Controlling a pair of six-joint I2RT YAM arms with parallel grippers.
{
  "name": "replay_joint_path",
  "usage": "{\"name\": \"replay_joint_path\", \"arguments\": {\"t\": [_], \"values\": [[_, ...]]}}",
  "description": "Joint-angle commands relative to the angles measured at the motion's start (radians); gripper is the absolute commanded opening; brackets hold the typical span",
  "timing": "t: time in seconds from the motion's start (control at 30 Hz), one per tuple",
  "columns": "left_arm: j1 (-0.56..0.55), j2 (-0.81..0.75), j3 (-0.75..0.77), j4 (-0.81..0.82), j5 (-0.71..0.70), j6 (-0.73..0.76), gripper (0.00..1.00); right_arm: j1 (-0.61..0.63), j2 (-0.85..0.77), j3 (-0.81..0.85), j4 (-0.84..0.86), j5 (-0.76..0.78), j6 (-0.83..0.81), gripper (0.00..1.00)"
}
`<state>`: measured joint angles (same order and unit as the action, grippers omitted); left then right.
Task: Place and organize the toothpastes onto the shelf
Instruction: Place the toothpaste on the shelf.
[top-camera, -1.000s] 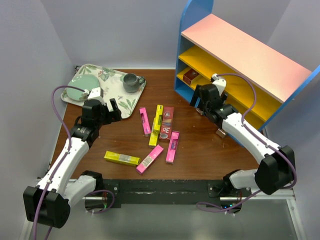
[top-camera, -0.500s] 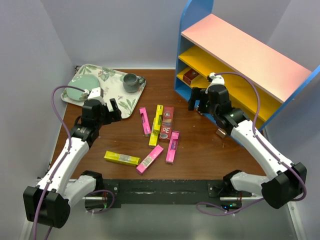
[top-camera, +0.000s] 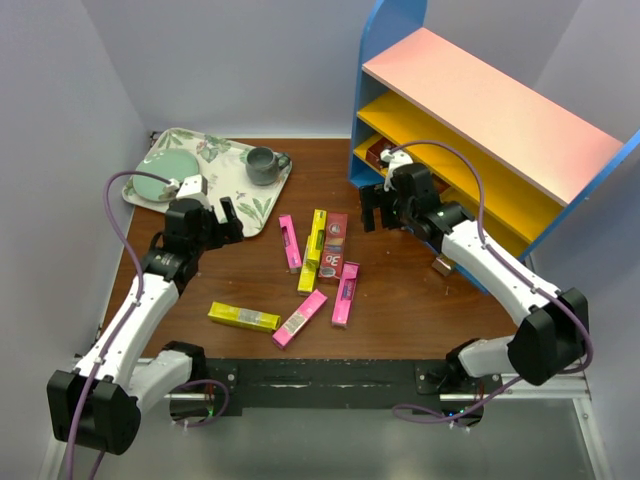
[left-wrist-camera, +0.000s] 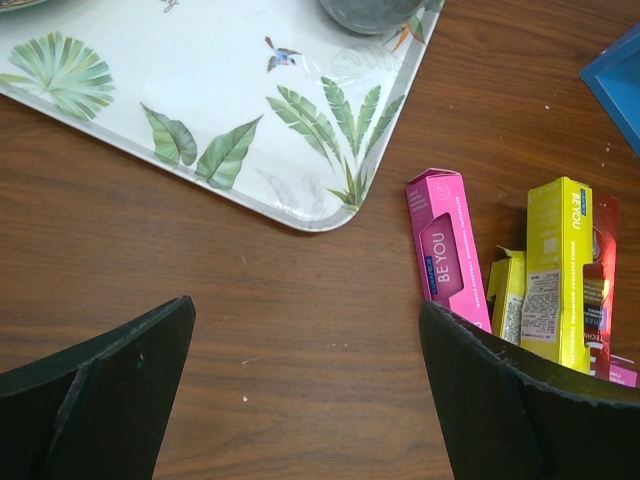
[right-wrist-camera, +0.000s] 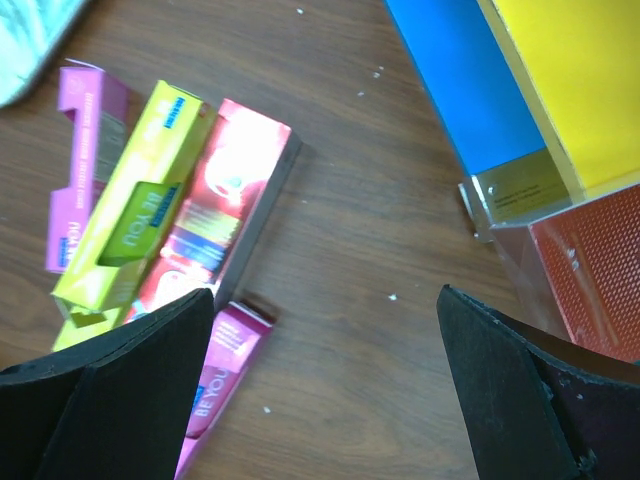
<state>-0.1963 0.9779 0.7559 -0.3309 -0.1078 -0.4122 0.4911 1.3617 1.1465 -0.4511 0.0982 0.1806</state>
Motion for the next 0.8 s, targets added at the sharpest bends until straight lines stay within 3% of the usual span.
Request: {"name": "replay_joint_path", "arguments": {"t": [0.0,0.3,0.77], "values": [[0.012,0.002,0.033,0.023,0.007,-0.013,1.00,0.004,0.016,0.059,0.008,0.110,-0.096,0.98],[0.012,0.008,0.031,0.021,0.007,-0.013,1.00,0.001,0.060,0.044,0.083,0.333,-0.144,0.98],[0.014,0.007,0.033,0.023,0.011,-0.011,1.00,-0.002,0.079,0.025,0.135,0.411,-0.158,0.98]]}}
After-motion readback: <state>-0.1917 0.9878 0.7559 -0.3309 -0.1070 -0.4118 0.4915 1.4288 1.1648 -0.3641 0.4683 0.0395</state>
